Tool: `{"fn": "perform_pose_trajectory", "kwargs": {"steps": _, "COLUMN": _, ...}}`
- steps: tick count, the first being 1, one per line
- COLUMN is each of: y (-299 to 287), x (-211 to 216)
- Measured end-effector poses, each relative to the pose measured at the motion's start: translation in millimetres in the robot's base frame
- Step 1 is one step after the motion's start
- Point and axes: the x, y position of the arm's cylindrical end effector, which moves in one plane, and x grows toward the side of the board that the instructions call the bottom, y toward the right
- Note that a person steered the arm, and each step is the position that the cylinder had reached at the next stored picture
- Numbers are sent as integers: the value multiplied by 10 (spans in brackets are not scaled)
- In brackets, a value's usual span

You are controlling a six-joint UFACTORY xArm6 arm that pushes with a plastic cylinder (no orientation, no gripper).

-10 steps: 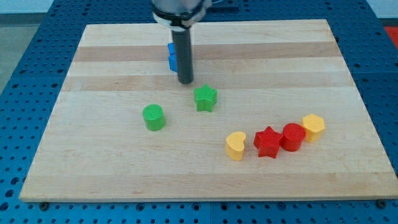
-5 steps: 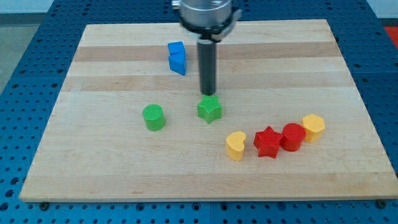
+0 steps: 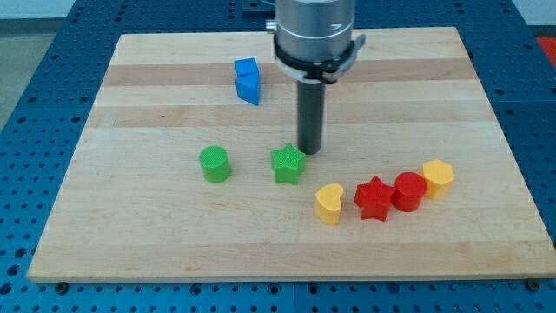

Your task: Push the green star right of green circle

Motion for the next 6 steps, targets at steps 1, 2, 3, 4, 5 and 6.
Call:
{"fn": "perform_pose_trajectory", "kwargs": {"steps": 1, "y": 322, "x": 41}}
{"fn": "perform_pose_trajectory", "kwargs": {"steps": 2, "y": 339, "x": 266}}
{"fn": "perform_pose_trajectory", "kwargs": {"steps": 3, "y": 169, "x": 310}}
{"fn": "perform_pose_trajectory", "kwargs": {"steps": 4, "y": -36, "x": 310}}
{"fn": "perform_pose_trajectory", "kwargs": {"steps": 5, "y": -194, "x": 334}}
{"fn": "perform_pose_trajectory", "kwargs": {"steps": 6, "y": -365, "x": 380}}
